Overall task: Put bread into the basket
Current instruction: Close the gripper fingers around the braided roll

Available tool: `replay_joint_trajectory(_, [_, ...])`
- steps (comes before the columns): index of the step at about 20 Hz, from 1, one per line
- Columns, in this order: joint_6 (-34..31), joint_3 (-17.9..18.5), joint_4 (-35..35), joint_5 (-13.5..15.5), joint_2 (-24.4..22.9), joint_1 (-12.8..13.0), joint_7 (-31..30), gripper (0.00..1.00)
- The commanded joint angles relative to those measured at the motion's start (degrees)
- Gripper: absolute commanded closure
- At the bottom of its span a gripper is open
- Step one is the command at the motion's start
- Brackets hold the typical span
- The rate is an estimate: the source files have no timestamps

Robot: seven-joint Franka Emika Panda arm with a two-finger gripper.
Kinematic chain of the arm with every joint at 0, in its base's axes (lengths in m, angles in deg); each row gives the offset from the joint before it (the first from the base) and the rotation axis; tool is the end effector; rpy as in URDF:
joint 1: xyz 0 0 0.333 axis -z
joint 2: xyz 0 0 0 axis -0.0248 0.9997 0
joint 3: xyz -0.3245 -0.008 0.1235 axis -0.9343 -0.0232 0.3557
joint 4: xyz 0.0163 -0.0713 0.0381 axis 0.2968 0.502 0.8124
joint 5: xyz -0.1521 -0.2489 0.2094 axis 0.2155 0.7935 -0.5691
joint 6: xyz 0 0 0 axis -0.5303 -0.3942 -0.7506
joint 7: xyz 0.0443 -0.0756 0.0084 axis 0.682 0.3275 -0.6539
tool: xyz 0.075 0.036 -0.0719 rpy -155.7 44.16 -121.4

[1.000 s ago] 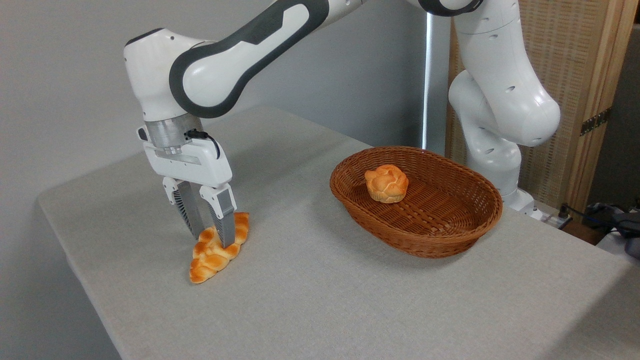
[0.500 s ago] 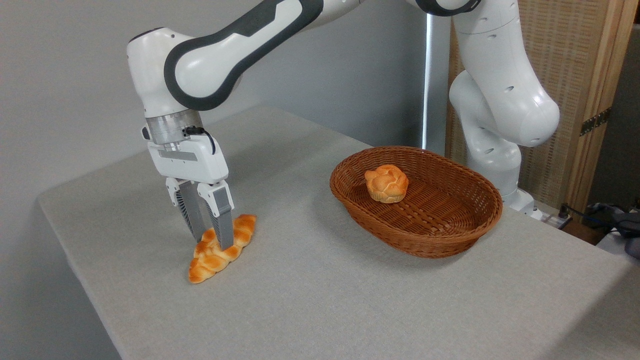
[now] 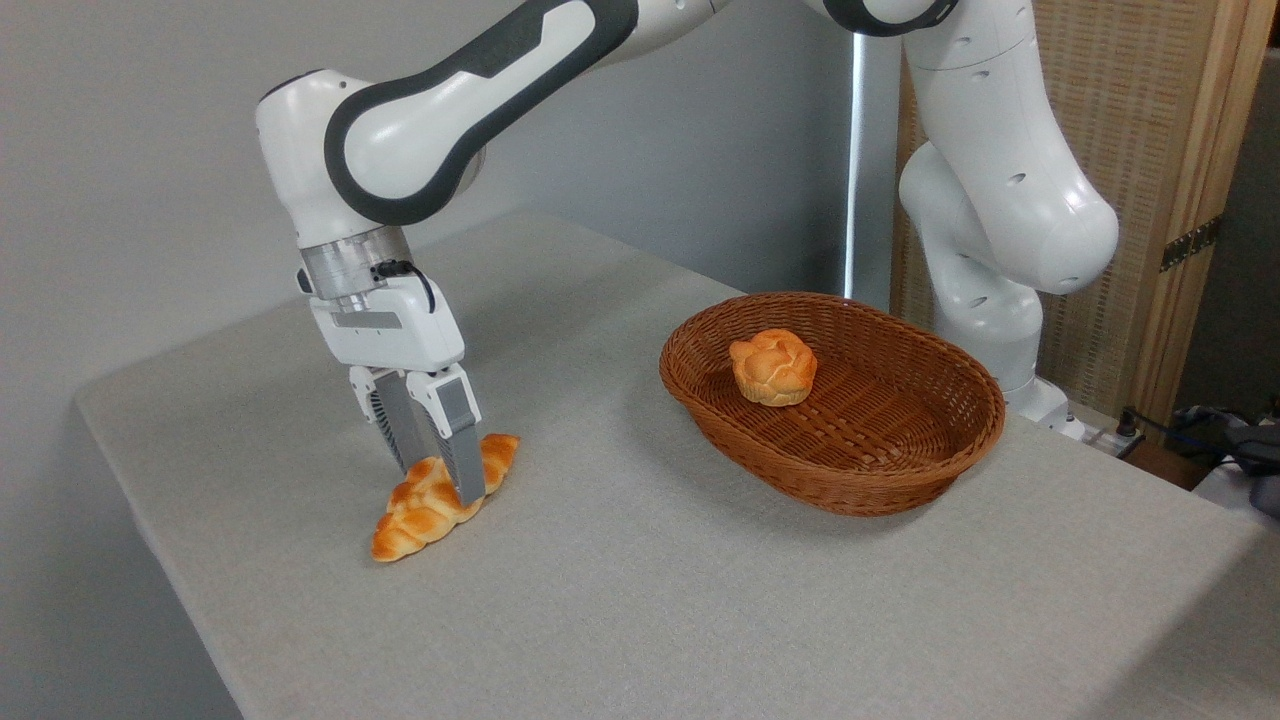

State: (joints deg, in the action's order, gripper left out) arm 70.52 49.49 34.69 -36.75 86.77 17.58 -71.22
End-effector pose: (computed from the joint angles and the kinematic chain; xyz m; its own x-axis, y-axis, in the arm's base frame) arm 0.5569 -0.2407 0.4370 0.7874 -0.5949 -0.1614 -0.6152 -0.7423 -0.2654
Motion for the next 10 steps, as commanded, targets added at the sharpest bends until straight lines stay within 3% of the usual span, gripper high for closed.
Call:
replay_joint_trajectory(1, [-5.6, 0.4, -0.6, -2.4, -0.1, 0.6, 3.5, 0.00])
replay_joint_trajectory(6, [-4.2, 0.3, -0.5, -1.7, 1.3, 0.7, 3.0, 0.00])
replay_joint_trajectory(10, [0.7, 0.3, -0.5, -0.8, 2.0, 0.7, 2.1, 0.00])
